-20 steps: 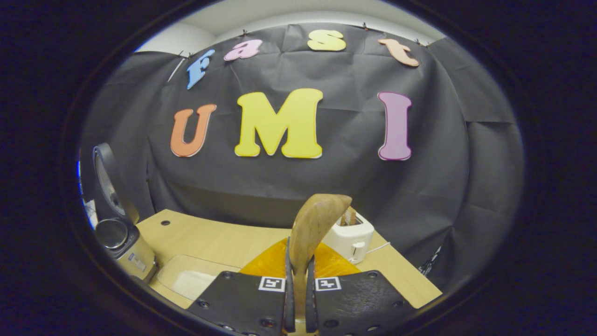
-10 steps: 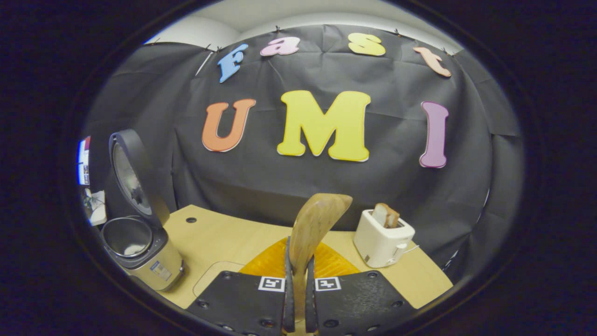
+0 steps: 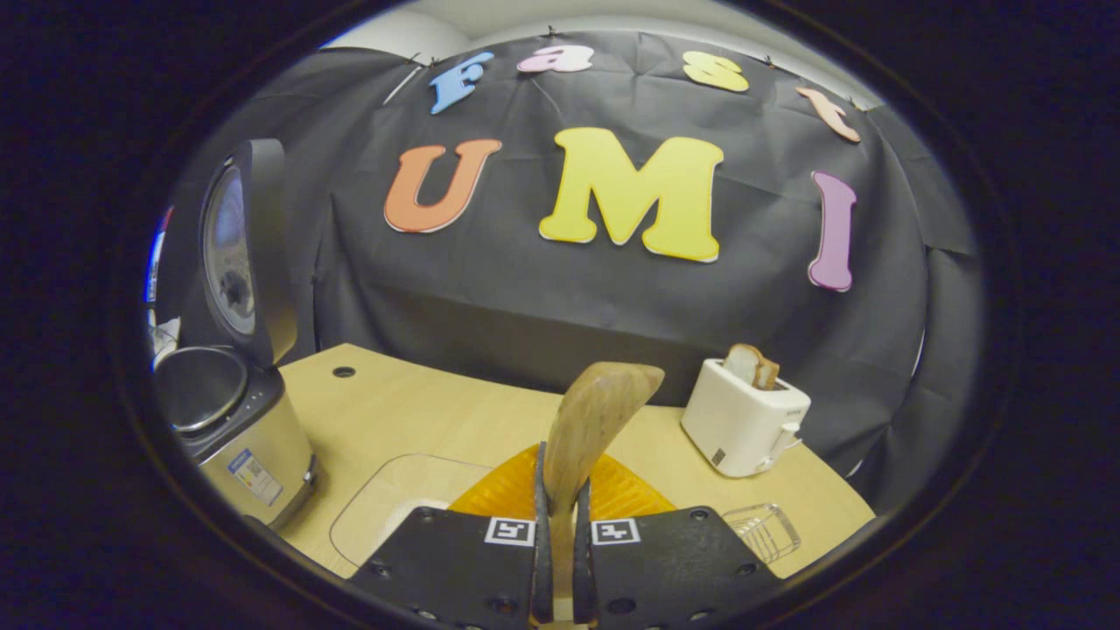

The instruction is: Close the left gripper, press the button to open the rice cooker; take a wooden spoon from the chopstick holder with the right hand, scoop a spoonful of rice and pour it into the rice cooker, then put the wooden spoon back into the chopstick holder.

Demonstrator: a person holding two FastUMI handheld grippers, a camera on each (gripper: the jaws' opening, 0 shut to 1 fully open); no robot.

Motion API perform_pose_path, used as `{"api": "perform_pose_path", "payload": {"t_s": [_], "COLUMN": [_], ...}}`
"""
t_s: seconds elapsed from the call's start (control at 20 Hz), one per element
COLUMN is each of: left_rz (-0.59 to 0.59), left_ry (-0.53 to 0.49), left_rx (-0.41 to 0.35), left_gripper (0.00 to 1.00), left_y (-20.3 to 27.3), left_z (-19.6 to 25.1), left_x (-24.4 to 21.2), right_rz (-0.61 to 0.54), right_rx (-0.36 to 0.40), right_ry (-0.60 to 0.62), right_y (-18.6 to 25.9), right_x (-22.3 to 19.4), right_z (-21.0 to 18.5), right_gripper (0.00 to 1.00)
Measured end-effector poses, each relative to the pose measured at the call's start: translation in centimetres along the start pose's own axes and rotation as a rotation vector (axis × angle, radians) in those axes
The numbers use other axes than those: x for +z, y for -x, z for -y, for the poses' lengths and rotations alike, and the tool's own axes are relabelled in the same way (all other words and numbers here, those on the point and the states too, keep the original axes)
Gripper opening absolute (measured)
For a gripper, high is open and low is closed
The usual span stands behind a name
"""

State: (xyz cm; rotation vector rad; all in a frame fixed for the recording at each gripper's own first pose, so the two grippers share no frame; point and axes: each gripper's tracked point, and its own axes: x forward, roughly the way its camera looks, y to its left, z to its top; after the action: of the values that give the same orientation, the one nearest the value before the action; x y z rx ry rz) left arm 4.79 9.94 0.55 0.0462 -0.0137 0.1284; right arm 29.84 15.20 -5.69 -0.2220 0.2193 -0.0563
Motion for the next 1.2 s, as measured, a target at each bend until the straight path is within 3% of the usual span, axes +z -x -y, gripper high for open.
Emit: {"api": "perform_pose_path", "payload": {"t_s": [0.3,0.75,0.95,1.2], "left_rz": [-0.053,-0.094,-0.094,-0.106], "left_ry": [0.025,0.089,0.104,0.130], "left_rx": [-0.047,-0.022,-0.013,-0.022], "left_gripper": [0.97,0.97,0.97,0.97], "left_y": [-0.6,-0.8,-0.9,-1.1], "left_z": [0.8,-1.3,-1.7,-1.6], "left_x": [-1.4,-2.4,-2.4,-2.7], "right_rz": [0.019,-0.057,-0.067,-0.122], "right_rx": [-0.077,0.026,0.033,0.108], "right_ry": [0.077,-0.029,-0.076,-0.261], "right_y": [-0.4,1.0,1.4,2.4], "right_x": [-1.5,-2.7,-2.7,-2.5], "right_z": [0.0,-6.1,-6.9,-7.9], "right_gripper": [0.08,0.09,0.09,0.09]}}
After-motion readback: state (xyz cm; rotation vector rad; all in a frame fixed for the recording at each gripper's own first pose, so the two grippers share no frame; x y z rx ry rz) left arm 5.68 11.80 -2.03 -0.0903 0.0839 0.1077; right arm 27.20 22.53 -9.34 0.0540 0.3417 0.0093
